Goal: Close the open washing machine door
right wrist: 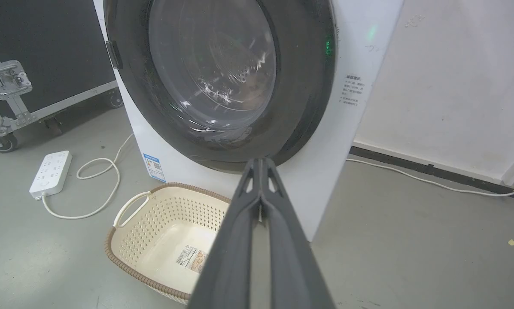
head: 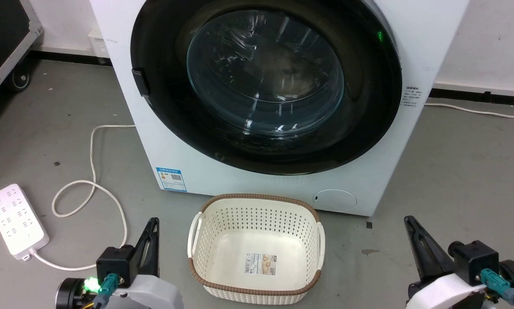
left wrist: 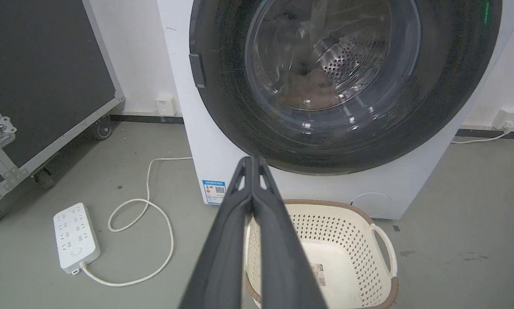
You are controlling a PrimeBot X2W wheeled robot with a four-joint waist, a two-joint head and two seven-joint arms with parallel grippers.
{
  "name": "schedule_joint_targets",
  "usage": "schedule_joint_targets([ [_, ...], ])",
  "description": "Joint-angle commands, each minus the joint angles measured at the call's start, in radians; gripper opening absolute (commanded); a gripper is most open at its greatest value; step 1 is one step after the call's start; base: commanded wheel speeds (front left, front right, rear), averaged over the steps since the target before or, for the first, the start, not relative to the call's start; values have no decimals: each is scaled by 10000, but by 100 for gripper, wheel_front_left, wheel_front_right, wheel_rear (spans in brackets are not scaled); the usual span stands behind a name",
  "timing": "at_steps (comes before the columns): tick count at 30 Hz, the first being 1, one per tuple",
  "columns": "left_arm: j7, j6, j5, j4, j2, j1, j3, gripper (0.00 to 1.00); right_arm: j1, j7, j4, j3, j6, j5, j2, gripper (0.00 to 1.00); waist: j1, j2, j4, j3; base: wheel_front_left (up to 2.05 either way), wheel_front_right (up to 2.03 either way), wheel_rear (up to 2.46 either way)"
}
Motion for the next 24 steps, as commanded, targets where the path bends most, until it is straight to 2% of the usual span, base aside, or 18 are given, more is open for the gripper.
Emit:
schedule_joint_targets([
  [1, 60, 38, 116, -57, 12, -126, 44, 0, -167, 60, 4, 22, -6, -38, 61, 0, 0, -1, 3, -1, 0, 0, 0],
  [24, 453, 116, 365, -227, 14, -159, 243, 0, -295, 455, 7, 110, -7, -91, 82, 0, 0, -1, 33, -18, 0, 0, 0],
])
